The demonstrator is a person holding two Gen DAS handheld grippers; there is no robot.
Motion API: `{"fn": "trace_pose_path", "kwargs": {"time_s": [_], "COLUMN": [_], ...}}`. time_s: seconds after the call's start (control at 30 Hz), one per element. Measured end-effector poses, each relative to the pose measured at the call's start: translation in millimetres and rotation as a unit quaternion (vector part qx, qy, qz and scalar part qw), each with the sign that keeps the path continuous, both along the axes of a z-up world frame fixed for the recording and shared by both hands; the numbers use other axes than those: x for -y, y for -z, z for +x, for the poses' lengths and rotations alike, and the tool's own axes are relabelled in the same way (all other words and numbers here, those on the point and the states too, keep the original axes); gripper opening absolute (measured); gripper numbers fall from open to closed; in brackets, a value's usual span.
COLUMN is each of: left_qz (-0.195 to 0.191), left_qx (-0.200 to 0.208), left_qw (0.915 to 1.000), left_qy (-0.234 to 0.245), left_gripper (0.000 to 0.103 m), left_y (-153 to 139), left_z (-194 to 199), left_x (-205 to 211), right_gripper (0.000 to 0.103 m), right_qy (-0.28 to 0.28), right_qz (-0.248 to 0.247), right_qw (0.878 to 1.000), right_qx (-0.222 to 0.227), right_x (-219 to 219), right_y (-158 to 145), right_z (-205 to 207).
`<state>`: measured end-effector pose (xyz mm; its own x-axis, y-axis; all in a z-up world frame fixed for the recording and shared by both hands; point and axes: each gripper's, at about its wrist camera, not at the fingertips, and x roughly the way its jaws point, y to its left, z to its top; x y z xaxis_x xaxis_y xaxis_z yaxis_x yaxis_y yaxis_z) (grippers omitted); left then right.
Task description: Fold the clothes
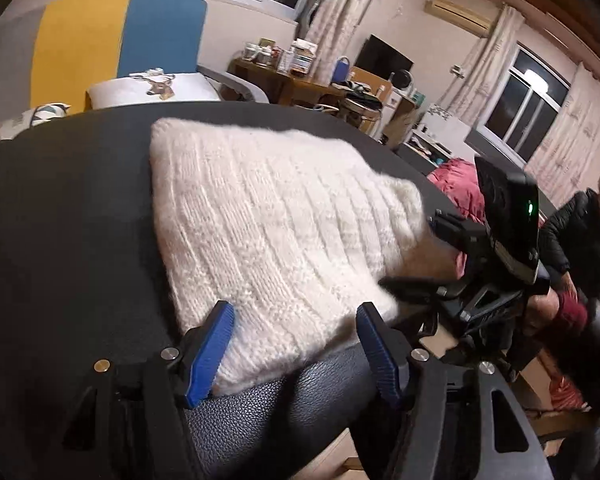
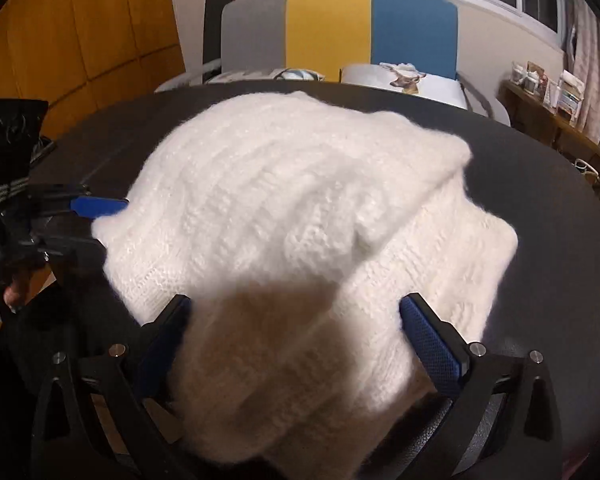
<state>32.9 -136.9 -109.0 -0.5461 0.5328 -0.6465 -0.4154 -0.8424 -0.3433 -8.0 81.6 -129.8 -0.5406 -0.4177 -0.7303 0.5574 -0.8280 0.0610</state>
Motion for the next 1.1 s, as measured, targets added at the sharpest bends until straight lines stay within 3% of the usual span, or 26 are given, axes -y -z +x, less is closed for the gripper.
{"fn": "trace_pose_path", "kwargs": {"time_s": [0.17,0.27,0.33,0.37,0.47,0.57,0.63,0.73,0.87,0.9,0.93,1.03,1.1], "left_qz": [0.001,-0.062,-0.105,-0.088,-0.054,-0.048,-0.053,-0.072,-0.096,-0.109,-0.117,-0.123,-0.091], "left_qx": [-0.036,0.002,0.041,0.05,0.022,-0.03,-0.06,-0.086,-0.01,0.015,0.015,-0.037,-0.029], "left_qw": [0.9989,0.9969,0.9909,0.991,0.9944,0.9956,0.9947,0.9924,0.995,0.9936,0.9927,0.9916,0.9954], "left_qy": [-0.029,-0.049,-0.074,-0.087,-0.088,-0.075,-0.065,-0.05,-0.026,-0.026,-0.025,-0.019,-0.008], "left_gripper": [0.065,0.066,0.07,0.071,0.069,0.068,0.069,0.069,0.069,0.069,0.069,0.069,0.069], "left_y": [-22,-1,19,21,3,-21,-35,-51,-25,-11,-5,-6,-15], "left_z": [14,5,-2,-3,5,14,12,-6,-37,-42,-40,-24,-26], "left_x": [6,-7,-14,-12,-6,-4,-7,-21,-44,-47,-50,-53,-45], "right_gripper": [0.103,0.103,0.103,0.103,0.103,0.103,0.103,0.103,0.103,0.103,0.103,0.103,0.103], "right_qy": [-0.011,-0.055,-0.037,-0.022,0.033,0.007,-0.003,0.0,0.015,0.021,0.027,0.046,0.044], "right_qz": [-0.008,-0.055,-0.039,-0.027,0.0,-0.025,-0.018,-0.049,-0.043,-0.038,-0.028,0.012,-0.037], "right_qw": [1.0,0.997,0.999,0.999,0.998,0.997,0.999,0.999,0.996,0.997,0.998,0.998,0.996], "right_qx": [-0.018,-0.019,0.011,0.031,0.059,0.068,0.049,-0.003,-0.079,-0.066,-0.04,0.045,0.062], "right_x": [-7,-14,-17,-18,-27,-32,-34,-37,-22,-15,-11,-3,-18], "right_y": [-24,-35,-21,-12,11,-4,-21,-61,-94,-89,-74,-22,-8], "right_z": [16,35,30,24,11,15,17,7,-5,-7,-20,-52,-54]}}
